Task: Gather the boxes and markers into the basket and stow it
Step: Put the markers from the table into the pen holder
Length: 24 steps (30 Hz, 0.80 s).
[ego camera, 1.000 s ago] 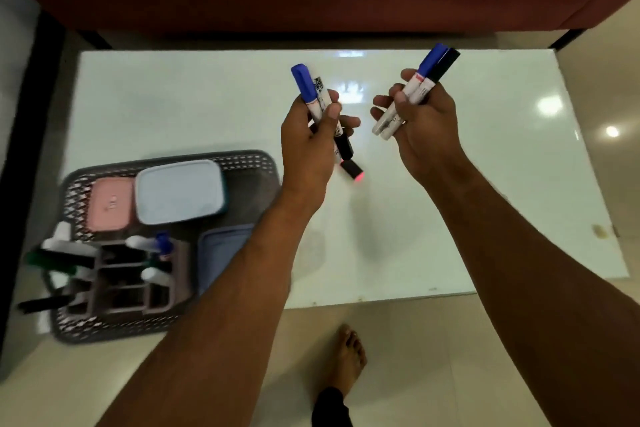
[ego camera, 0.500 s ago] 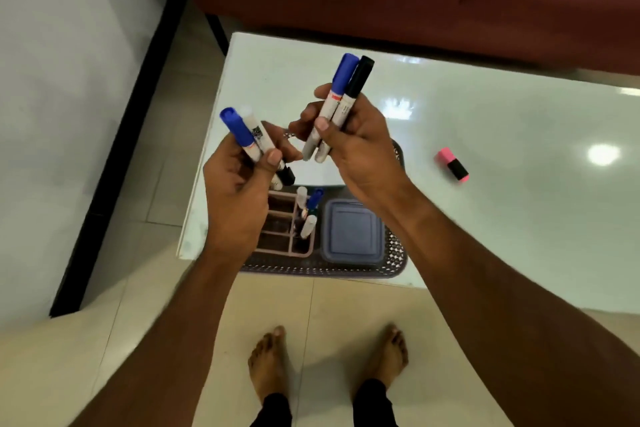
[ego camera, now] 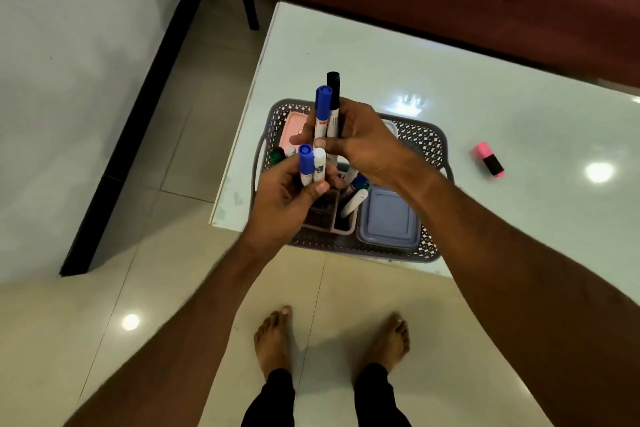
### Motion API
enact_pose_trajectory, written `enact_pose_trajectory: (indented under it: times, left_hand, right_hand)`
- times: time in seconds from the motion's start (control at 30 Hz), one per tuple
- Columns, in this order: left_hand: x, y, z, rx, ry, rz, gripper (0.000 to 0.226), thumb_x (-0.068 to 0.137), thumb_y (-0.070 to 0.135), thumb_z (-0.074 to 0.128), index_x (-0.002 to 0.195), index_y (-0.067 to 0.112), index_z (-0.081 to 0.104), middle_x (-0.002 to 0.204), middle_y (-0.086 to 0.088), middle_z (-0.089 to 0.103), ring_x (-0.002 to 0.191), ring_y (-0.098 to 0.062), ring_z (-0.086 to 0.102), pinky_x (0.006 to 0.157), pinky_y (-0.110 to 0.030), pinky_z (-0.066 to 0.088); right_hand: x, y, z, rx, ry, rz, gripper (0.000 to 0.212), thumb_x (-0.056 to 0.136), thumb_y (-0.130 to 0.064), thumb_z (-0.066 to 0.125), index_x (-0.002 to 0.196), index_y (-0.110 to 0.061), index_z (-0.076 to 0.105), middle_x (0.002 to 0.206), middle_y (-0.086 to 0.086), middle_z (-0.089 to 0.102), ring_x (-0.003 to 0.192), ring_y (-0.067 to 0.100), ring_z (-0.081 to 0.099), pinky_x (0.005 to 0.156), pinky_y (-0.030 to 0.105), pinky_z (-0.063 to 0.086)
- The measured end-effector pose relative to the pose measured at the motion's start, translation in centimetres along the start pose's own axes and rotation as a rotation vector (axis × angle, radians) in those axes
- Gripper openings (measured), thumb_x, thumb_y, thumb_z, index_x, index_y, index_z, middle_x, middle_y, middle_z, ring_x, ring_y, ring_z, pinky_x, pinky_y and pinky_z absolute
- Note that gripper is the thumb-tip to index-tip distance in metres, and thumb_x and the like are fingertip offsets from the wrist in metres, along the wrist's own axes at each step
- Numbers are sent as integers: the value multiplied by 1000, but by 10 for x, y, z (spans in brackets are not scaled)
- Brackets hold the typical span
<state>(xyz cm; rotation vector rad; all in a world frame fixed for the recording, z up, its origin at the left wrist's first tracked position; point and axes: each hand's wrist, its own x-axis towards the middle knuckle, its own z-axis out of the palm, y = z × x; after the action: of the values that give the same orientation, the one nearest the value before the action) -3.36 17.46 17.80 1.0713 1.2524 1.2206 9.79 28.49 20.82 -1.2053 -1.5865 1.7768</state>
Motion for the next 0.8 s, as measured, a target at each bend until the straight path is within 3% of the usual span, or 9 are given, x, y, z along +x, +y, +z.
enact_pose_trajectory:
  times: [0.2, 0.3, 0.43, 0.57, 0.67, 0.8]
  left_hand:
    - [-11, -6, 7, 110, -104, 64, 43, 88, -15, 60, 107, 23, 65, 98, -6, 74, 99, -25, 72, 97, -31, 58]
    - [-12, -14, 8, 195, -165, 84, 32, 87, -18, 60, 107, 5, 67, 99, -13, 75, 99, -26, 72, 96, -42, 59]
    - [-8, -14, 2, 299, -186, 148, 26, 86, -21, 59, 102, -2, 66, 97, -9, 74, 97, -18, 71, 94, -35, 58]
    - [-6, -15, -3, 407, -205, 132, 31, 85, -20, 61, 103, 4, 66, 102, 1, 72, 104, -14, 69, 98, -27, 55]
    - [-5, -13, -5, 438, -198, 74, 37, 85, -19, 65, 102, 13, 64, 102, 6, 71, 104, -8, 68, 94, -12, 52]
    - [-3, -8, -2, 372, -186, 35, 31, 84, -17, 66, 100, 9, 62, 100, -2, 73, 101, -11, 70, 95, -19, 54]
  right_hand:
    - [3, 6, 13, -59, 40, 48, 38, 88, 19, 54, 98, -17, 63, 87, 4, 72, 103, 35, 75, 103, 56, 55]
    - [4, 15, 17, -68, 138, 85, 40, 89, 18, 55, 99, -20, 63, 86, 5, 72, 99, 33, 75, 101, 58, 55]
    - [1, 20, 20, -70, 195, 87, 41, 89, 17, 56, 103, -20, 62, 86, 3, 71, 92, 20, 74, 101, 53, 57]
    - [-2, 17, 18, -143, 146, 85, 39, 83, 17, 64, 93, -21, 63, 93, 9, 73, 100, 28, 76, 99, 49, 59]
    - [-4, 15, 15, -121, 139, 109, 35, 80, 16, 70, 91, -16, 64, 94, 14, 74, 100, 31, 77, 96, 51, 60]
    - [1, 16, 10, -115, 162, 148, 45, 71, 26, 64, 91, -13, 64, 84, 7, 75, 94, 30, 78, 90, 56, 61]
